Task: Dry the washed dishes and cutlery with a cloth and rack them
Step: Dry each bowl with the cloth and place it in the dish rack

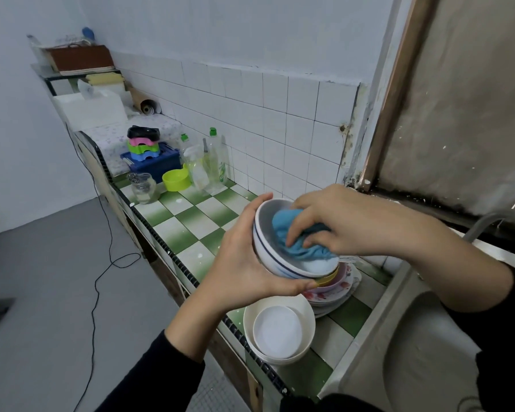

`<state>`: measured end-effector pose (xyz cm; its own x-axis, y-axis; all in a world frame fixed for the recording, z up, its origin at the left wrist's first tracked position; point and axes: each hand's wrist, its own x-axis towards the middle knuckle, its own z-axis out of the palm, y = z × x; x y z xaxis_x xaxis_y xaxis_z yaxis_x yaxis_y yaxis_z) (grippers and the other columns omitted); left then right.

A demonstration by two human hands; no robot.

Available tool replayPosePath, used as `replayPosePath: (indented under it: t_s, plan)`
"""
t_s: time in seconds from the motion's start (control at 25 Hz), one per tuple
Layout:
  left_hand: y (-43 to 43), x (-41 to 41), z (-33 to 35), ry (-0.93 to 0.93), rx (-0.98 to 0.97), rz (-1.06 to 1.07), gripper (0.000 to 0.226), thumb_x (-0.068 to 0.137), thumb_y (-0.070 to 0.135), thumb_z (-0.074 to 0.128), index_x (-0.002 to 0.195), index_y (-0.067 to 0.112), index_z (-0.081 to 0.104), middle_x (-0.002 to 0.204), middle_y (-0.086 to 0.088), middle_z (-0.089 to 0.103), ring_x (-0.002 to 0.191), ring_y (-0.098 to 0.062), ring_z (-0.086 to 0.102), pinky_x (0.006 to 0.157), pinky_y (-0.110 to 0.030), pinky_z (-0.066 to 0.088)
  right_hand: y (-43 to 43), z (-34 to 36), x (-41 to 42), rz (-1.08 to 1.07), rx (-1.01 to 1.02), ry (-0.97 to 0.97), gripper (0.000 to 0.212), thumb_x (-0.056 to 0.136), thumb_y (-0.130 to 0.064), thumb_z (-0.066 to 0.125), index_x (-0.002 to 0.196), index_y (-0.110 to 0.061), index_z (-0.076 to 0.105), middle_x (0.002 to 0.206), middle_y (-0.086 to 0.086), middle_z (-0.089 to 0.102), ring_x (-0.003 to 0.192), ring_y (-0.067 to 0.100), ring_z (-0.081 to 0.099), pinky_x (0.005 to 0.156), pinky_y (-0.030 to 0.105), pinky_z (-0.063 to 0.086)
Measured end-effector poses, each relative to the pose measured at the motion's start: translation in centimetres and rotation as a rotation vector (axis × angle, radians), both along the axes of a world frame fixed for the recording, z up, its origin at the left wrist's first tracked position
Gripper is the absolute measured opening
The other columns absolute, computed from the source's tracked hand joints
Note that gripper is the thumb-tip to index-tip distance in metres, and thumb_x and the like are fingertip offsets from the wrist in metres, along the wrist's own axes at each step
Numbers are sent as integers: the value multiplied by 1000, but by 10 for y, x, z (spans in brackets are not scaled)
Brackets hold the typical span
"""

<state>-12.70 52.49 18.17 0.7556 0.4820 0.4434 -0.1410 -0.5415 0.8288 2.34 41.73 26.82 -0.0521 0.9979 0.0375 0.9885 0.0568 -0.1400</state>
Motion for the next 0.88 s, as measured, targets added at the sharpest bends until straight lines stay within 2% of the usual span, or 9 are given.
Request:
replayPosePath:
  t_s: [0.08, 0.2, 0.32, 0.44, 0.52, 0.6, 0.72, 0.8, 0.88]
  plan:
    - [-1, 4, -2, 2, 13, 9, 113, 44, 41, 91, 140, 16, 36, 124, 8, 60, 117, -18, 59, 99, -44, 49, 4, -11, -2, -70, 127, 96, 28, 86, -18, 70, 108, -35, 73, 102, -2, 62, 94, 13, 56, 84, 23, 41]
    - [5, 4, -8, -14, -42, 19, 114, 41, 35, 92, 139, 20, 37, 121, 4, 63, 113, -21, 62, 97, -47, 50, 5, -23, -9, 29, 117, 286, 25, 84, -15, 72, 105, -30, 76, 99, -5, 60, 91, 9, 54, 78, 9, 34]
    - [7, 3, -10, 5, -48, 26, 116, 39, 37, 93, 140, 21, 37, 122, 3, 62, 113, -21, 62, 96, -47, 50, 7, -19, -7, -92, -11, 103, 25, 91, -21, 65, 108, -37, 73, 92, -11, 51, 92, 12, 51, 77, 15, 32]
    - [3, 9, -12, 18, -29, 31, 116, 40, 36, 92, 141, 20, 37, 127, 4, 60, 118, -19, 59, 98, -45, 49, 13, -26, -18, -264, 138, 21, 29, 93, -22, 60, 114, -40, 69, 102, -9, 58, 99, 16, 56, 83, 24, 40]
    - [6, 9, -14, -1, -54, 31, 114, 39, 34, 92, 138, 22, 38, 124, 2, 61, 115, -18, 61, 97, -44, 50, 14, -35, -21, -175, 211, 302, 29, 87, -14, 67, 107, -34, 74, 101, -12, 64, 96, 9, 59, 85, 25, 43]
    - [11, 4, -15, -8, -67, 34, 115, 37, 35, 93, 138, 25, 38, 120, 1, 63, 111, -21, 63, 95, -47, 51, 6, -31, -17, -33, 70, 518, 30, 81, -3, 71, 95, -28, 78, 90, -19, 63, 88, -4, 58, 82, 13, 41]
    - [12, -5, -19, 16, -16, 43, 116, 38, 42, 93, 139, 24, 40, 124, 4, 61, 116, -22, 59, 97, -46, 50, 0, -23, -3, 41, -115, 212, 43, 80, 4, 60, 93, -32, 78, 105, -14, 65, 93, 3, 58, 83, 24, 47]
    - [7, -7, -22, 16, -57, 33, 113, 39, 39, 92, 138, 21, 41, 124, 9, 61, 116, -17, 60, 97, -42, 50, 3, -29, -2, -103, -6, -10, 44, 84, -4, 58, 99, -42, 75, 112, -13, 63, 97, 12, 57, 83, 32, 48]
    - [4, -6, -24, 19, -75, 20, 111, 41, 35, 92, 138, 17, 41, 125, 9, 61, 116, -17, 61, 97, -39, 51, 10, -46, -10, -196, 255, 183, 33, 85, -12, 67, 102, -41, 75, 103, -10, 66, 93, 14, 60, 83, 33, 49]
